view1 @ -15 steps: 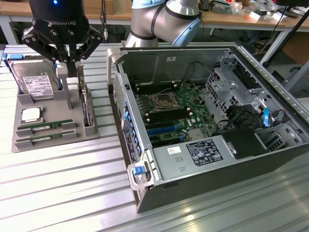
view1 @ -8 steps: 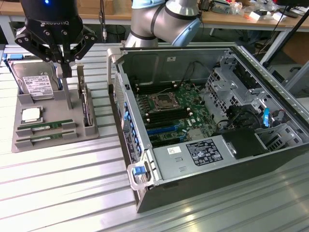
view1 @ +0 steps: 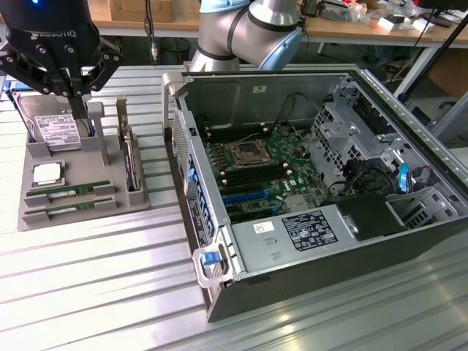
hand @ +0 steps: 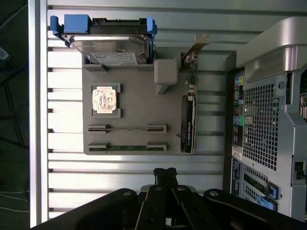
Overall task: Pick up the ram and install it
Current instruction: 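Reach for the ram, then pick up the ram and move it above insertion slot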
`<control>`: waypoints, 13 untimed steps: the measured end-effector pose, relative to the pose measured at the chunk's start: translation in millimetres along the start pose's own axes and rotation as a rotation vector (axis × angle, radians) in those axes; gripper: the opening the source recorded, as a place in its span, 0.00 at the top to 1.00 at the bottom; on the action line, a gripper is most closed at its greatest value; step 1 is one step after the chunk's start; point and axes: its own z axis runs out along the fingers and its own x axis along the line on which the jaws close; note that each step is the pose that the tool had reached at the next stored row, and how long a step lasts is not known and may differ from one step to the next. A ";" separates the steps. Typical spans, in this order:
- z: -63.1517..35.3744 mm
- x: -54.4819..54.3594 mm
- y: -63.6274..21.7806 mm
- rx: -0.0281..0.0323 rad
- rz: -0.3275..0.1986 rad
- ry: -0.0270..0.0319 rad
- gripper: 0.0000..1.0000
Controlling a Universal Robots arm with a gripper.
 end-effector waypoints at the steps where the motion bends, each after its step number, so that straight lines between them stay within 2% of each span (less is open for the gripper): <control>1: 0.0 0.1 0.0 0.0000 0.000 0.0000 0.89; 10: 0.0 0.2 0.0 0.0000 0.000 0.0000 0.89; 13: 0.0 0.2 0.0 -0.0006 -0.027 0.0007 0.89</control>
